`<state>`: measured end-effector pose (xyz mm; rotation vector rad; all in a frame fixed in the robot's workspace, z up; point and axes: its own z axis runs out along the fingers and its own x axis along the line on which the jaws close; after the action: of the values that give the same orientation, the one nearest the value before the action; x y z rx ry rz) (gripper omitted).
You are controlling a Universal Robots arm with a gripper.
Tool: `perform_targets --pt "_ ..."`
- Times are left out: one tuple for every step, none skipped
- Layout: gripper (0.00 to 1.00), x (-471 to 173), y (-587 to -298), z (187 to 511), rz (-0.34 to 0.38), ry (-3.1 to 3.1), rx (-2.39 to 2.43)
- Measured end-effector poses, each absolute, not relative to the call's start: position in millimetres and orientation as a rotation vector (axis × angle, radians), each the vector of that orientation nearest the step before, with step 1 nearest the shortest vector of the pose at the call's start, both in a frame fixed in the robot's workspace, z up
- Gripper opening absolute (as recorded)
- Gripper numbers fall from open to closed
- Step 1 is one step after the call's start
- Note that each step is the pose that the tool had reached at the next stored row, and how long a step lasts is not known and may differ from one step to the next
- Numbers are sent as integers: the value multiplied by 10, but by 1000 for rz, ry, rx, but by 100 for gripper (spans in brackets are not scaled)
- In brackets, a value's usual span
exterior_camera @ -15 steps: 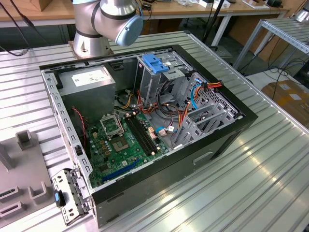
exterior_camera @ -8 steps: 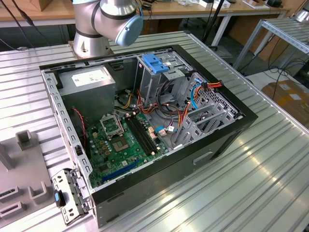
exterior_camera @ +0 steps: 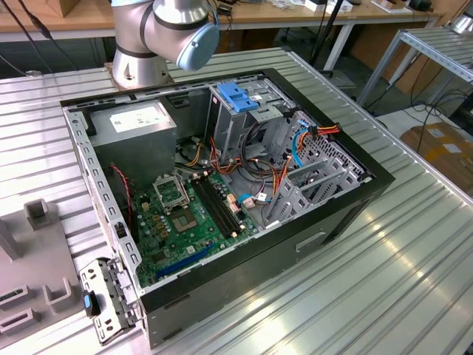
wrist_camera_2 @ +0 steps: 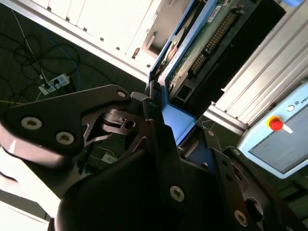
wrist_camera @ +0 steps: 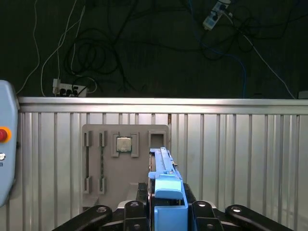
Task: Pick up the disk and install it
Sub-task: 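Pick up the disk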
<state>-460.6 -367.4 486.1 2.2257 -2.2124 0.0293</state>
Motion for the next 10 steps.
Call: perform_targets --pt "37 -4594 -3674 4861 29 -2212 2226" --pt "37 -4580 -3674 4861 29 -2212 2226" --pt "37 -4569 -3674 4861 29 -2213 2226" --pt "37 -4549 -3674 4861 29 -2213 2226" --pt "37 -4525 -3674 4861 29 -2213 2226" --pt "37 -4506 -3674 4860 29 -2213 2226" --pt "37 -4495 -3675 4861 29 -2213 2226" --pt "37 -4489 -3675 4861 29 -2212 2226" --pt "37 -4471 -3676 4861 29 -2213 2226" --pt "37 -4448 -3676 4861 29 -2213 2226"
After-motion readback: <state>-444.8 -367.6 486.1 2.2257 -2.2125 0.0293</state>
